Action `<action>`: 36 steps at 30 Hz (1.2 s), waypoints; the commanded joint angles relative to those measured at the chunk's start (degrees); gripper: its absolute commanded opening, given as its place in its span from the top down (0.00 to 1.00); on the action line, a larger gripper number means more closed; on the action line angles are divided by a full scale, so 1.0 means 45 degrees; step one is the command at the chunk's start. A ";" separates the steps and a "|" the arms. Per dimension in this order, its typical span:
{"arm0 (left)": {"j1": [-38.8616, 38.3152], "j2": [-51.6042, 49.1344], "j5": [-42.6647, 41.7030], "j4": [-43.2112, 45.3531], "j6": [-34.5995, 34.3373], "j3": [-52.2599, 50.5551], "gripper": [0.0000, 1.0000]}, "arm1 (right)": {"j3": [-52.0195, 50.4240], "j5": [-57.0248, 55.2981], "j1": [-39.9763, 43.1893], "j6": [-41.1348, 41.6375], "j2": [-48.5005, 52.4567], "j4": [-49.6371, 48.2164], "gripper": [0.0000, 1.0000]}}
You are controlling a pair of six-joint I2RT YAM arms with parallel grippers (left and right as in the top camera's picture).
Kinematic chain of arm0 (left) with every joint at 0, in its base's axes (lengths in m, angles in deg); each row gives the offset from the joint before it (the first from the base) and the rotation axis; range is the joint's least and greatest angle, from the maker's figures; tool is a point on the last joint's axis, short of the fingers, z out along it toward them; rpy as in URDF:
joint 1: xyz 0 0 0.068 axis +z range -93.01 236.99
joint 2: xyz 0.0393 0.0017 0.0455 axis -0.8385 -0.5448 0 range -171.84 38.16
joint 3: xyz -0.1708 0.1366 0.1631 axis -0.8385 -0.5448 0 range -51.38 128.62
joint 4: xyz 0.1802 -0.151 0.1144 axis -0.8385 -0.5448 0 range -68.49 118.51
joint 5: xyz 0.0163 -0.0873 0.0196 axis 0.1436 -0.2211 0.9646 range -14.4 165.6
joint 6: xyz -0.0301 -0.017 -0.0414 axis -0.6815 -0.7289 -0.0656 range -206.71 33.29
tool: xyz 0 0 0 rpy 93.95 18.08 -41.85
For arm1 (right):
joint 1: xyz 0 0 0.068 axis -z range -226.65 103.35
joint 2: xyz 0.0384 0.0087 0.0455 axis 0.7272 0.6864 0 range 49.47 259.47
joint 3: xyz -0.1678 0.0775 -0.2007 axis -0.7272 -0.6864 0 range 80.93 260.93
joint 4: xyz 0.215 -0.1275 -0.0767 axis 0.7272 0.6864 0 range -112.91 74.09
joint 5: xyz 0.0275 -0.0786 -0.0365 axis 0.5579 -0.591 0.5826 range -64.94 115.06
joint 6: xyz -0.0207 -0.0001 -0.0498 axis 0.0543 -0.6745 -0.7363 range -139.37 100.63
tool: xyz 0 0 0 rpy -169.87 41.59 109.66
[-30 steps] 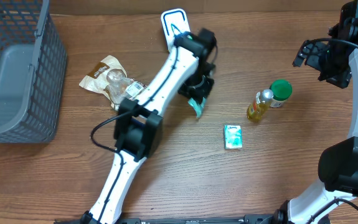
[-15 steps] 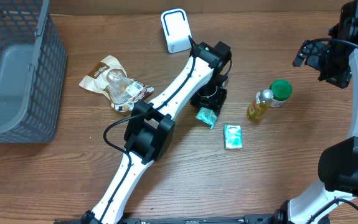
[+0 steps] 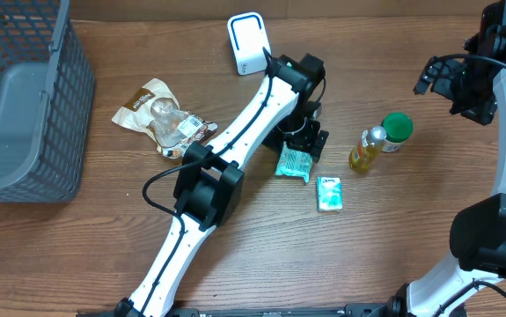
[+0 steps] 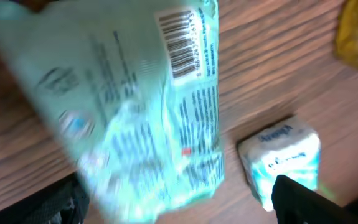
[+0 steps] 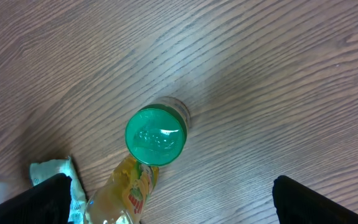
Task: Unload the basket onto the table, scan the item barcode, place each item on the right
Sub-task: 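Carry the wipe pack down right and release it on the table, then move the left gripper left over the Pantree bag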
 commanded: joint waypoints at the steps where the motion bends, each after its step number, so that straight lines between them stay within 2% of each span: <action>1: 0.0175 -0.0019 -0.0141 -0.0243 0.0068 0.1384 0.00 | -0.0005 -0.0073 -0.0005 0.0073 -0.0199 -0.0053 0.00; 3: 0.0189 -0.0019 0.0831 -0.0301 0.0024 0.1598 0.00 | -0.0005 -0.0073 -0.0005 0.0068 -0.0199 -0.0058 0.00; 5: 0.0214 -0.0039 0.2744 -0.0311 -0.0724 0.1598 0.07 | -0.0005 -0.0073 -0.0005 0.0068 -0.0199 -0.0058 0.00; 6: 0.0223 -0.0063 0.3322 -0.0321 -0.0981 0.1593 0.17 | -0.0005 -0.0073 0.0000 0.0068 -0.0199 -0.0058 0.00; 9: 0.0253 -0.0068 0.4571 -0.0272 -0.1690 0.1486 0.72 | -0.0005 -0.0073 -0.0005 0.0068 -0.0199 -0.0058 0.00; 11: 0.0267 -0.0073 0.5105 -0.0097 -0.2113 0.1268 0.95 | -0.0005 -0.0078 -0.0005 0.0073 -0.0199 -0.0058 0.00; 24: 0.0238 -0.0087 0.5056 0.0884 -0.2171 -0.1248 0.95 | -0.0005 -0.0073 -0.0005 0.0073 -0.0199 -0.0058 0.00; 29: 0.0228 -0.0083 0.2948 0.1064 -0.1428 -0.1282 0.95 | -0.0005 -0.0073 -0.0005 0.0068 -0.0199 -0.0058 0.00; 32: 0.0165 -0.0083 0.1642 0.1282 -0.0680 -0.1282 0.92 | -0.0005 -0.0073 -0.0005 0.0073 -0.0199 -0.0053 0.00; 36: -0.0068 -0.0083 0.1676 0.1549 -0.0588 -0.1282 0.90 | -0.0005 -0.0073 -0.0005 0.0068 -0.0199 -0.0058 0.00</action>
